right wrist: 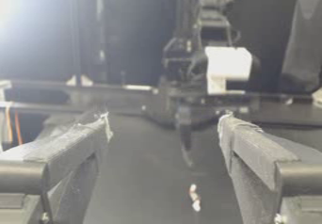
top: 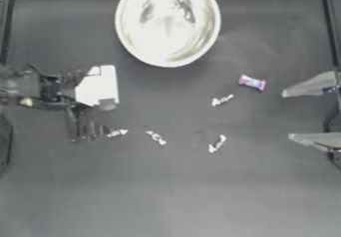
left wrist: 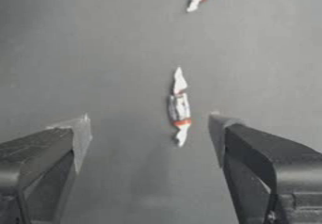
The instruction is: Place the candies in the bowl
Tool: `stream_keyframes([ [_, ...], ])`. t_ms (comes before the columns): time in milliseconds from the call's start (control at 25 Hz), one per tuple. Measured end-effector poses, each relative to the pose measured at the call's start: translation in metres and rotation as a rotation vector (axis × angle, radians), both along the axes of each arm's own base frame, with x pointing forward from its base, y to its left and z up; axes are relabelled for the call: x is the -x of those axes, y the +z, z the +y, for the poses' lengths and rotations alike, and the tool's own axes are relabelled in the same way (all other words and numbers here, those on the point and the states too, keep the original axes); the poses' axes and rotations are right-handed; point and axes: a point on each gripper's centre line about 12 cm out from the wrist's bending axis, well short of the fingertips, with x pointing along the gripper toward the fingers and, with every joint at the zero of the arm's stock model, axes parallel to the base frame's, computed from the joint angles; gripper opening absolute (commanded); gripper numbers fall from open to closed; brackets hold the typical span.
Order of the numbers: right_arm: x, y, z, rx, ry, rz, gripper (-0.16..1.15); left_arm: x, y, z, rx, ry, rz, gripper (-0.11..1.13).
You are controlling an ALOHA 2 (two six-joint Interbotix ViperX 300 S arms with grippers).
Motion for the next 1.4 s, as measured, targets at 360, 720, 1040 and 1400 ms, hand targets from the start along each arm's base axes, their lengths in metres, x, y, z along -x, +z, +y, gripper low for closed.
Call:
stream_keyframes([
  [360,0.001,-0.004,0.000,-0.002,0.000,0.006,0.98,-0.017,-0.024,-0.004,0.018,-0.023,0.076,1.03],
  [720,0.012,-0.006,-0.001,-0.030,-0.007,-0.026,0.98,-0.020,-0.038,-0.013,0.054,-0.024,0.114,1.03],
  [1040,0.011,-0.009,-0.001,-0.027,-0.008,-0.011,0.98,-0.027,-0.051,-0.017,0.071,-0.029,0.161,1.02],
  [1400,0.010,-0.010,-0.001,-0.028,-0.006,-0.006,0.98,-0.029,-0.059,-0.017,0.081,-0.021,0.195,1.02],
])
